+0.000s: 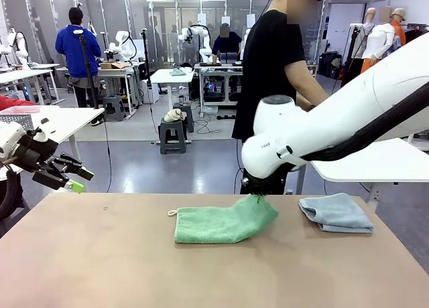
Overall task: Fold the towels and place them in the basket.
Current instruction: When a person lays out a Towel with hook on the table, fold it in half twice.
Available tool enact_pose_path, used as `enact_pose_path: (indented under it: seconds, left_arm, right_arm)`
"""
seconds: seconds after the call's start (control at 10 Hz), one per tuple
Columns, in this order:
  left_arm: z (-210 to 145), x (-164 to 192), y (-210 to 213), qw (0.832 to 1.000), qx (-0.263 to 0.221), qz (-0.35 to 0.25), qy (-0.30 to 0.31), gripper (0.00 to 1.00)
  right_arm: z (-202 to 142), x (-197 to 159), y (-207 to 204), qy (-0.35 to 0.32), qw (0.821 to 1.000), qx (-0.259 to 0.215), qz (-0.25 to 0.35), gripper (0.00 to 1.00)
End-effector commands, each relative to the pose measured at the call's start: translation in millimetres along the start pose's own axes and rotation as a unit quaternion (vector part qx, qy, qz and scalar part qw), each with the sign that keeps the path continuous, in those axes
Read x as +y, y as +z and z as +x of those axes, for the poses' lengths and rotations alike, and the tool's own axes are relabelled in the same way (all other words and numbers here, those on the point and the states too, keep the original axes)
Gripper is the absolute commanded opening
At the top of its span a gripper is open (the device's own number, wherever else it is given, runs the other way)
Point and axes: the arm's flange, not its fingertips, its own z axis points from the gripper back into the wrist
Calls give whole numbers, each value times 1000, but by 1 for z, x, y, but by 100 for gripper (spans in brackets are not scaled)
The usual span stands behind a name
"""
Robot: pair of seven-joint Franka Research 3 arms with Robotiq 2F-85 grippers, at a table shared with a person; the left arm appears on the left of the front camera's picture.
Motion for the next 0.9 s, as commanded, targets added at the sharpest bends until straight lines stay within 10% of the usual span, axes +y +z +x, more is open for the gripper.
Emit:
enact_pose_path:
  seconds: [0.0, 0.8]
  left_arm:
    - [1, -1, 2, 1000, 1, 1, -1, 80]
    - [1, -1, 2, 1000, 1, 1, -1, 80]
  right_arm:
    - [10, 44, 12, -5, 999, 7, -31, 0]
    - [38, 200, -3, -50, 996, 57, -49, 0]
